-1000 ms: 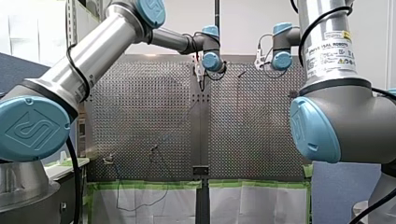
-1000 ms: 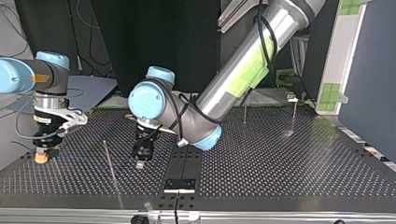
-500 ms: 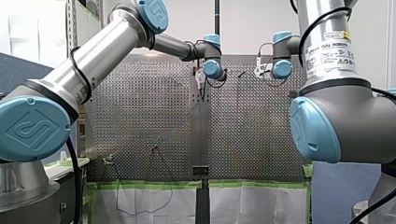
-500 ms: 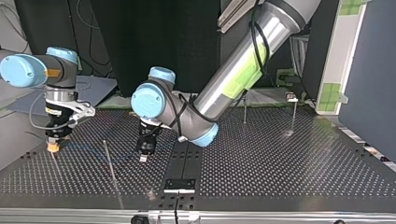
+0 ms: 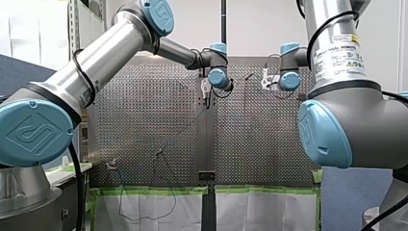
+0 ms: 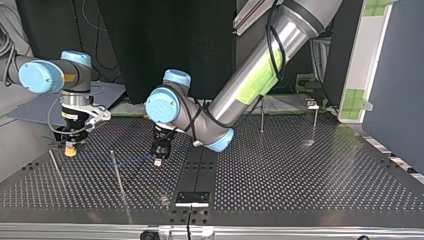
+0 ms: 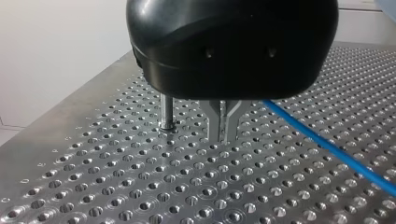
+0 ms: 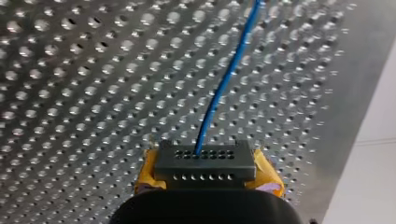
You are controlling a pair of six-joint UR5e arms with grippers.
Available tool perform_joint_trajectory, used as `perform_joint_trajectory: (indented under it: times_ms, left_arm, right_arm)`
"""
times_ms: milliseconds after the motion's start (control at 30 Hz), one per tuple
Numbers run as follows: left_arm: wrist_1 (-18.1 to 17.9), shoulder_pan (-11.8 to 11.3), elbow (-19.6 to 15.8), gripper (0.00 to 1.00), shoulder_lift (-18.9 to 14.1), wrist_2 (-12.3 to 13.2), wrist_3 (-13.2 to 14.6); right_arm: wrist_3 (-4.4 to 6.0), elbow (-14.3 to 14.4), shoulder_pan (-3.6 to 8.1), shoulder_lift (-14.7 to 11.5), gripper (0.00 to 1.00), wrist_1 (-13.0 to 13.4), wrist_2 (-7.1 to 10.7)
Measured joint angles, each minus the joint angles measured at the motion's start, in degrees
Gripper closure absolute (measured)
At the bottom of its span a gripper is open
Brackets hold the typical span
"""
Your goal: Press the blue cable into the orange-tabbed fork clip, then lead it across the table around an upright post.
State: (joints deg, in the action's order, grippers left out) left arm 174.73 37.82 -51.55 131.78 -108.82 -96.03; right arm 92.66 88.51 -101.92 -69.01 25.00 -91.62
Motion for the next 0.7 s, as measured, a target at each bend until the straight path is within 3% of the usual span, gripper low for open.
perform_joint_trajectory:
  times_ms: [33, 67, 100, 133, 333, 433, 467, 500, 567, 600, 633, 700]
  left_arm:
    - [-0.04, 0.0, 0.0, 0.83, 0.0, -0.1, 0.16]
    - [-0.05, -0.01, -0.01, 0.74, 0.01, -0.17, 0.29]
    - [-0.09, -0.01, -0.01, 0.74, 0.01, -0.25, 0.39]
    - [-0.12, 0.04, -0.02, 0.65, 0.0, -0.43, 0.51]
    - [-0.08, 0.02, -0.02, 0.65, 0.0, -1.19, 1.1]
    - [0.04, -0.05, -0.02, 0.56, 0.0, -0.22, 1.34]
    - [0.06, -0.06, -0.02, 0.44, 0.0, -0.01, 1.42]
    - [0.07, -0.07, -0.02, 0.44, 0.0, 0.14, 1.5]
    - [0.11, -0.07, -0.02, 0.14, 0.0, 0.34, 1.66]
    - [0.13, -0.08, -0.02, 0.14, 0.0, 0.35, 1.69]
    - [0.17, -0.08, -0.02, 0.0, 0.0, 0.33, 1.71]
    - [0.33, -0.08, -0.05, 0.0, 0.0, 0.29, 1.65]
  right_arm:
    - [-0.03, 0.01, -0.01, 0.2, 1.0, 0.02, 0.01]
    - [-0.07, 0.03, 0.01, 0.53, 1.0, 0.0, -0.01]
    - [-0.1, 0.03, 0.02, 0.79, 1.0, -0.01, 0.0]
    - [-0.12, 0.04, 0.01, 1.03, 1.0, 0.0, 0.02]
    - [-0.46, 0.31, -0.01, 2.61, 1.0, 0.07, -0.11]
    - [-0.51, 0.43, -0.02, 3.23, 1.0, 0.14, -0.16]
    - [-0.54, 0.49, -0.01, 3.49, 1.0, 0.18, -0.19]
    - [-0.55, 0.57, -0.01, 3.7, 1.0, 0.26, -0.22]
    - [-0.55, 0.85, 0.0, 4.1, 1.0, 0.78, -0.27]
    - [-0.56, 0.98, -0.01, 4.27, 1.0, 1.11, -0.28]
    - [-0.57, 1.12, 0.0, 4.45, 1.0, 1.43, -0.3]
    - [-0.59, 1.4, 0.0, 4.9, 1.0, 2.05, -0.35]
